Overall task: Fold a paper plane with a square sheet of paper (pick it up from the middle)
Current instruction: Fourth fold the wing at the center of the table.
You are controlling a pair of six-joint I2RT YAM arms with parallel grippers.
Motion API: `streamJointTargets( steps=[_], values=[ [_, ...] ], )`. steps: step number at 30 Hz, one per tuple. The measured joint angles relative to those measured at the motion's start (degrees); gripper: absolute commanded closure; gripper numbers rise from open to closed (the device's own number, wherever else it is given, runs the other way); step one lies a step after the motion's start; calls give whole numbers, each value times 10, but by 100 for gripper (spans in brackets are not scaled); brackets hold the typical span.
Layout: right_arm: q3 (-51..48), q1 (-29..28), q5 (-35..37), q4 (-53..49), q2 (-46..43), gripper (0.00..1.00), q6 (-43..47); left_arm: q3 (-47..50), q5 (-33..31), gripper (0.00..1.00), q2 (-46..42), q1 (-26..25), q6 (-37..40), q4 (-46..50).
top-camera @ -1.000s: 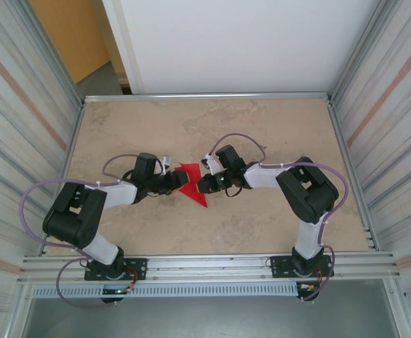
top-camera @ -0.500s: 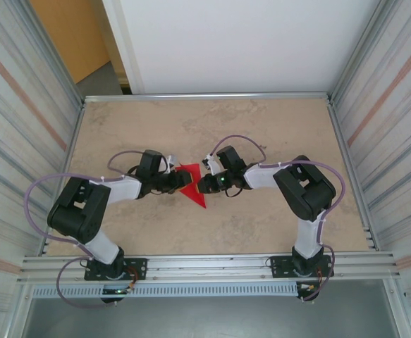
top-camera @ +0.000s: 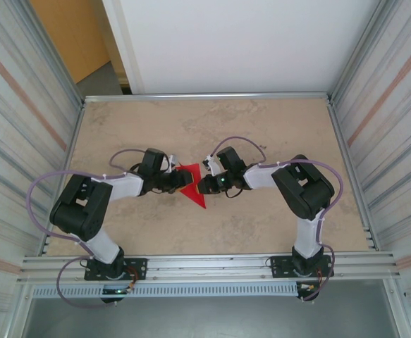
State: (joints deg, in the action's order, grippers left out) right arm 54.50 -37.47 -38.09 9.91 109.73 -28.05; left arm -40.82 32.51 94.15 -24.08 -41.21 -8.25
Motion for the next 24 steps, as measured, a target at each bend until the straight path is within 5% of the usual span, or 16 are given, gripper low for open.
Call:
streamJointTargets(
  steps=[10,24],
  values=[
    [0,0,-8,0,6,85,0,-20,-14,48,23,-4,6,38],
    [-17,1,8,-5,-17,65,-3,-84,-26,52,63,-8,3,113]
  ],
)
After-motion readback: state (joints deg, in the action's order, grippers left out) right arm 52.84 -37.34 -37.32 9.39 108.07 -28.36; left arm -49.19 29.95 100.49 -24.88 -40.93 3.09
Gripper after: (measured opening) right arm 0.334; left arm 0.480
